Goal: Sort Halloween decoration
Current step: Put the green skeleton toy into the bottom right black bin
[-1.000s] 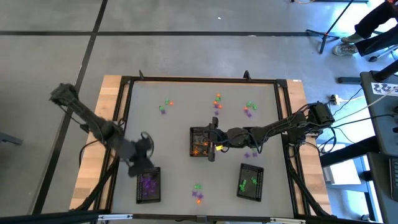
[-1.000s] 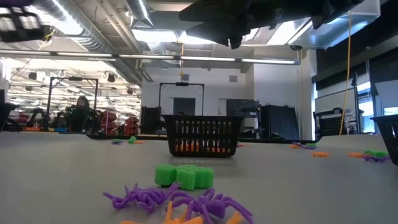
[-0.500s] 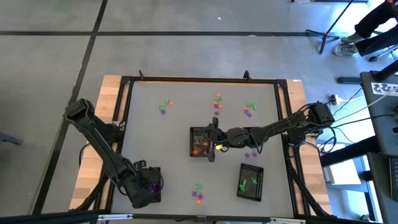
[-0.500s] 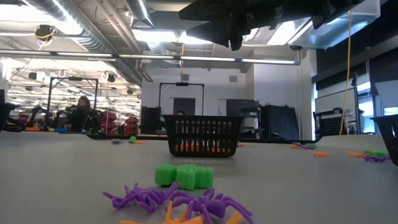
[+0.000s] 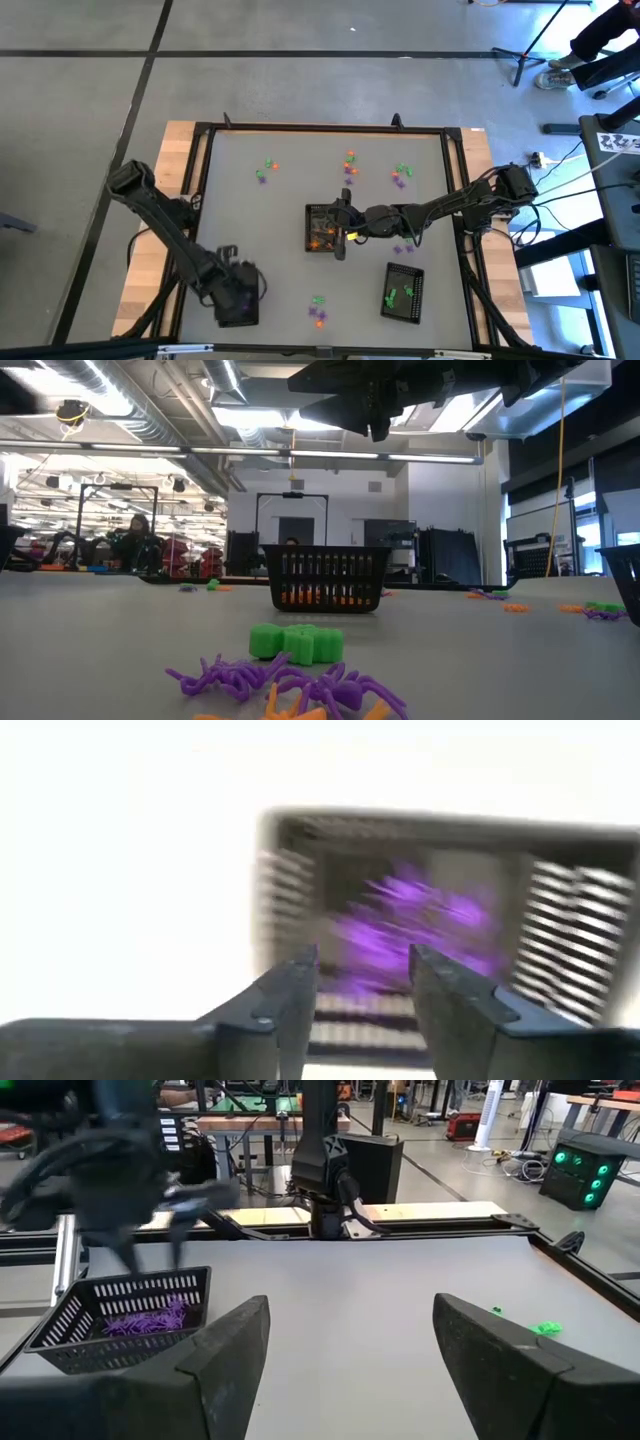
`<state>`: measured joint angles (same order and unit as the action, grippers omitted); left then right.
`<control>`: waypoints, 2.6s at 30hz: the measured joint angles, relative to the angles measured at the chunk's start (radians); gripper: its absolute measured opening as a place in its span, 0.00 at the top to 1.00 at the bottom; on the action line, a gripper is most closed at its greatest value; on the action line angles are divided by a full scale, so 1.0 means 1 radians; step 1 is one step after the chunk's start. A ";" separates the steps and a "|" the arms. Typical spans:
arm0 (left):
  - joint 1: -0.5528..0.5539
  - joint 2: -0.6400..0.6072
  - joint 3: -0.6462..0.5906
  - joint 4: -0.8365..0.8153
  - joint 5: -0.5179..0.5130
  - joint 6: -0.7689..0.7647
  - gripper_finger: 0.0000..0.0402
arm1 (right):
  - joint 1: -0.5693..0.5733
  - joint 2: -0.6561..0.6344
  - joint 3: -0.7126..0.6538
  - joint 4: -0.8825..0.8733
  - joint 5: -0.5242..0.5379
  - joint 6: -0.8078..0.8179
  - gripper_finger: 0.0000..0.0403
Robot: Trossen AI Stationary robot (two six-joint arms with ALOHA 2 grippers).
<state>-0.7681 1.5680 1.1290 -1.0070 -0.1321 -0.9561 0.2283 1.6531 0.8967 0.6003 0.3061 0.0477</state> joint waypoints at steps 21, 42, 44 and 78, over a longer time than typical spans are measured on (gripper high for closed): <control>1.142 -0.107 -0.118 0.162 0.105 0.924 0.61 | 0.000 0.001 0.000 -0.096 0.006 0.008 0.30; 1.509 -0.106 -0.335 0.450 0.095 0.541 0.62 | 0.000 0.001 0.000 -0.100 0.026 -0.029 0.30; 1.500 -0.100 -0.335 0.441 0.090 0.538 0.62 | 0.000 0.001 0.000 -0.100 0.026 -0.029 0.30; 1.407 -0.038 -0.216 0.329 0.090 0.642 0.98 | 0.000 0.001 0.000 -0.100 0.026 -0.030 0.30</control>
<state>0.6391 1.5302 0.9127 -0.6781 -0.0420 -0.3139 0.2283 1.6539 0.8967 0.4999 0.3325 0.0174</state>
